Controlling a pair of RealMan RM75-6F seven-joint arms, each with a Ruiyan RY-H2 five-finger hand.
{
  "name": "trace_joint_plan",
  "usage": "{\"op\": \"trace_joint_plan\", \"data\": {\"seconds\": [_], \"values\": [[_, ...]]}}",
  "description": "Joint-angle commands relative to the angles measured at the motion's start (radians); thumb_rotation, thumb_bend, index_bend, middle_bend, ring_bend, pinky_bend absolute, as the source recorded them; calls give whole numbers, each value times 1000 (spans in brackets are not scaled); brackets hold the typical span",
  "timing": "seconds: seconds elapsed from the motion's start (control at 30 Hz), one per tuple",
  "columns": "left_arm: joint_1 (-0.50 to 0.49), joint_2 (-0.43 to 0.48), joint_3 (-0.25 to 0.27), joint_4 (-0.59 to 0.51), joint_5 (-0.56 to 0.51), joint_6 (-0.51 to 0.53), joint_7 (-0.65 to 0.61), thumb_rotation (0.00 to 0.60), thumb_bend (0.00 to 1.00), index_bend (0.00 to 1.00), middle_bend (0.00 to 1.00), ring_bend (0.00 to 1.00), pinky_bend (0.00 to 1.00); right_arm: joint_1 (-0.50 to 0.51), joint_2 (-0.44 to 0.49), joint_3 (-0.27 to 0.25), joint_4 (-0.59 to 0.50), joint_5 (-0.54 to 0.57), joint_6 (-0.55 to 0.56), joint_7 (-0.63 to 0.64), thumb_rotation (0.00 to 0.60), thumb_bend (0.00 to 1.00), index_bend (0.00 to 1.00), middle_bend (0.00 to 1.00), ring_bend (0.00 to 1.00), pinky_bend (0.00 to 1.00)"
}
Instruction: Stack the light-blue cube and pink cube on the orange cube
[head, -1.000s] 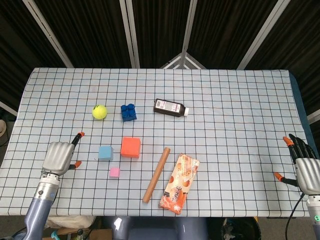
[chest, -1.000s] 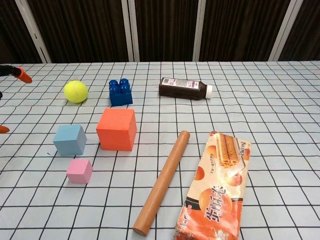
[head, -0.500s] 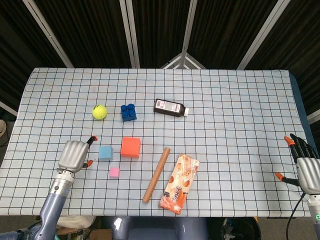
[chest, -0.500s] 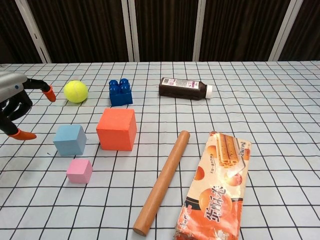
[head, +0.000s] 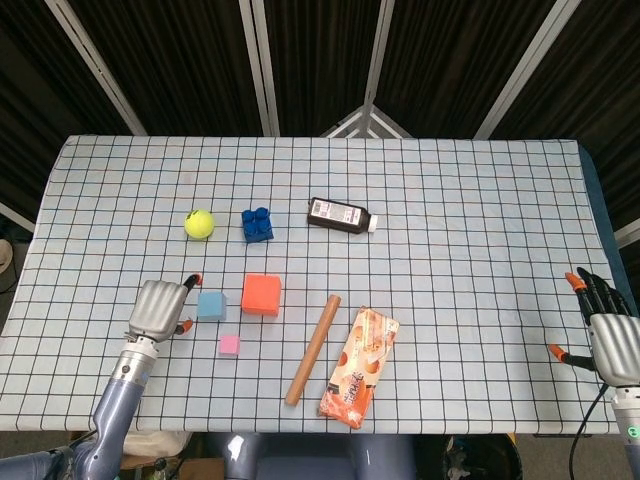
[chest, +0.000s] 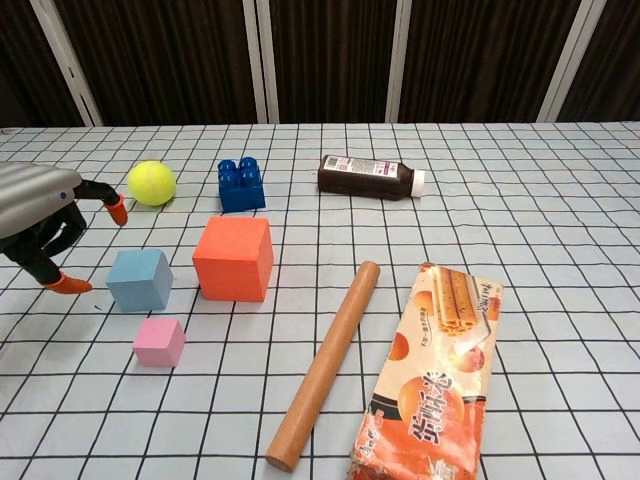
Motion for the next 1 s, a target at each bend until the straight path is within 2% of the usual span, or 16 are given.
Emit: {"op": "trace_joint_plan", "data": {"seconds": [0.03, 0.47, 0.73, 1.0], "values": [[-7, -16, 1, 15, -5, 4, 3, 600, 161, 315, 797, 719, 745, 1, -1, 0, -1, 1, -2, -4, 600, 128, 0, 7, 44, 137], [-20, -89, 10, 59, -3, 32, 2, 600, 194, 297, 810, 742, 780, 4, 1, 0, 3, 4, -11, 7, 600, 129, 0, 7, 44, 137], [11, -168, 11, 85, 28, 139, 2, 600, 242, 335, 826, 772, 815, 4, 3, -2, 8, -2, -9, 23, 600, 129, 0, 7, 44, 137], [32, -246, -12, 116, 6, 233, 73, 600, 259, 342, 827, 776, 818, 6, 3, -5, 10, -7, -12, 28, 600, 128, 0, 7, 44, 137]]}}
